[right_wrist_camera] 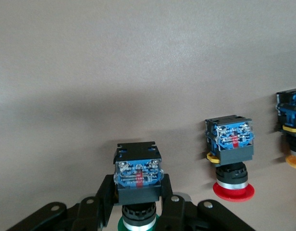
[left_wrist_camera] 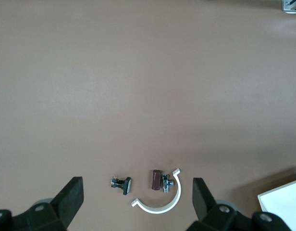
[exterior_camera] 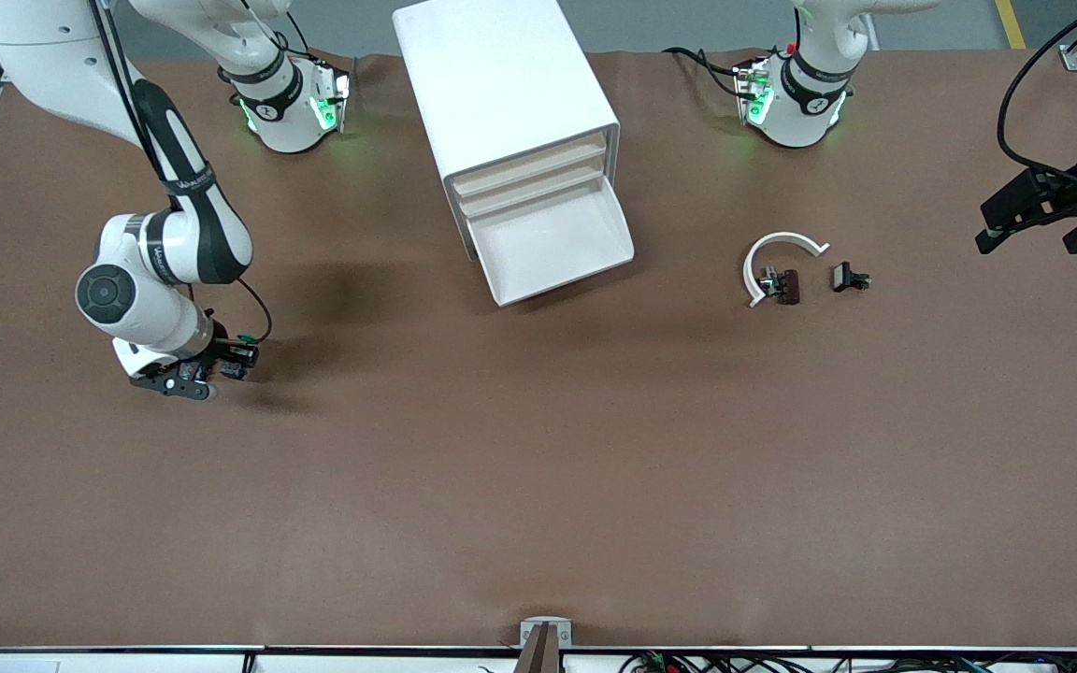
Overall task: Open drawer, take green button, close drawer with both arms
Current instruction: 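Set the green button beside the red button and open the right gripper, then raise the right gripper to rest while the left gripper reaches the drawer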
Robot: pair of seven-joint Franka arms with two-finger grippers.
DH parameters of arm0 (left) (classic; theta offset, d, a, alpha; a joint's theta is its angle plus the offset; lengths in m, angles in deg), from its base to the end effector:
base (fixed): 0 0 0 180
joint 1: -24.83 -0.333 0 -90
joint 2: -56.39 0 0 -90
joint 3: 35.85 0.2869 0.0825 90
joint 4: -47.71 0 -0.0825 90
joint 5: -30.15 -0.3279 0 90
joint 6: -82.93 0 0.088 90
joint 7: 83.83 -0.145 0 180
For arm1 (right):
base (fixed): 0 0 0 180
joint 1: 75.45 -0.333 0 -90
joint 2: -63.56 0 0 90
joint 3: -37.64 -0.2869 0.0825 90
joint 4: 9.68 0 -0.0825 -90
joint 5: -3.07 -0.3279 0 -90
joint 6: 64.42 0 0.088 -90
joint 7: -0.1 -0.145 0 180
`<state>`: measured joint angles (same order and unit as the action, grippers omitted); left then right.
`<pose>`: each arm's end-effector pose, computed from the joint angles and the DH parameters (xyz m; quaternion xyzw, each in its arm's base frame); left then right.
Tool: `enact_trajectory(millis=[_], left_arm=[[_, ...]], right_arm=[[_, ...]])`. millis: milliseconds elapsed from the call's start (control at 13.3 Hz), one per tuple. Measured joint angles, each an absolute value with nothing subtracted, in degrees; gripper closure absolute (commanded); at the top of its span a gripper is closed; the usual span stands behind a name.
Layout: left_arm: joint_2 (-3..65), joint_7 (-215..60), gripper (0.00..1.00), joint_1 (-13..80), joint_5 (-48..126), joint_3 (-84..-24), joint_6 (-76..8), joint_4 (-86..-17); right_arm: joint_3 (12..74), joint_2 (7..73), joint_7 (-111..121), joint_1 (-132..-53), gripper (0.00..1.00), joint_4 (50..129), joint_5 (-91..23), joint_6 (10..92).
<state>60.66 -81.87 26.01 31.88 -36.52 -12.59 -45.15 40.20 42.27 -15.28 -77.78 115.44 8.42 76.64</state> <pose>0.4911 -0.0202 0.5825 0.9981 0.0015 0.0599 0.0167 0.5054 -0.0049 0.1906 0.9935 -0.0971 -0.0416 0.0416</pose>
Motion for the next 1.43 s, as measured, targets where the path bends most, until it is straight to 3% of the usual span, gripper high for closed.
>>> enact_trajectory(millis=[1051, 1426], left_arm=[[60.26, -81.62, 0.00, 26.13, 31.88, -36.51, -11.23, -45.14], [57.16, -75.75, 0.00, 26.48, 31.88, -36.92, -10.73, -45.50]], right_arm=[[40.15, 40.49, -13.62, -77.75, 1.00, 115.48, 10.81, 76.51], [40.00, 40.26, -13.26, -77.75, 1.00, 115.47, 10.86, 76.53]])
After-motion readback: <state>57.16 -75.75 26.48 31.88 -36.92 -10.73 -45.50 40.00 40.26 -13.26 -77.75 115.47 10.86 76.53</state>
